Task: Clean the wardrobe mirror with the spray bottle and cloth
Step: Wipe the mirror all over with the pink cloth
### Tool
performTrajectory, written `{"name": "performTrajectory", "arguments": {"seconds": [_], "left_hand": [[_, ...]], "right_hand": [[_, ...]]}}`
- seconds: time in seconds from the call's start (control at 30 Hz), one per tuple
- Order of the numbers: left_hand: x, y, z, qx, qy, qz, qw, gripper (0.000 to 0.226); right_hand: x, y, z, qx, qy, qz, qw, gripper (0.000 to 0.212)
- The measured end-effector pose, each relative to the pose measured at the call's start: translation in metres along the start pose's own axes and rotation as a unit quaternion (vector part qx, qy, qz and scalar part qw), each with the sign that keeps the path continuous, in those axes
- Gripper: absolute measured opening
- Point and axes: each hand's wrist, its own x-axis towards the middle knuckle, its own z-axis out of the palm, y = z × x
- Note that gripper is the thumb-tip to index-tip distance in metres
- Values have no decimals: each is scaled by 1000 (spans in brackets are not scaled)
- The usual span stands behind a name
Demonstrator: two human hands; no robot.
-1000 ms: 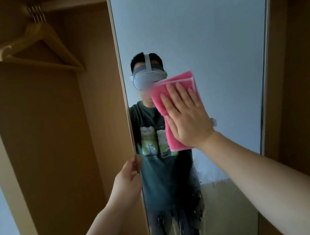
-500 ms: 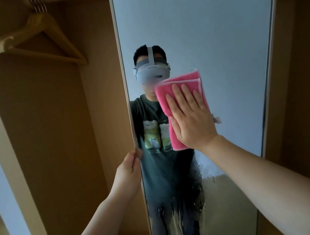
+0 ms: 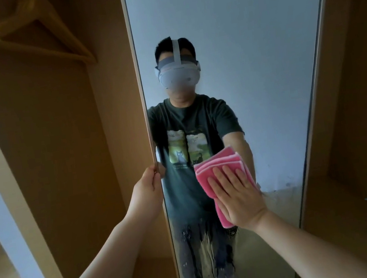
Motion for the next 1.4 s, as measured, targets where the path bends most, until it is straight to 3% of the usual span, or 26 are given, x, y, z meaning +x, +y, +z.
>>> {"name": "performTrajectory", "arguments": {"seconds": [0.5, 0.67, 0.87, 1.4], "left_hand": [[-2, 2, -2, 18, -1, -4, 1000, 25], [-4, 5, -1, 19, 0, -14, 1000, 26], [-5, 7, -2, 35, 1, -16, 999, 25], [-9, 6, -4, 24, -4, -13, 1000, 26]], "right_hand": [[6, 35, -13, -4, -2, -27, 1000, 58], [36, 71, -30, -7, 14, 33, 999, 58], [87, 125, -66, 3, 23, 176, 984, 58], [85, 108, -64, 10, 56, 239, 969, 56]]}}
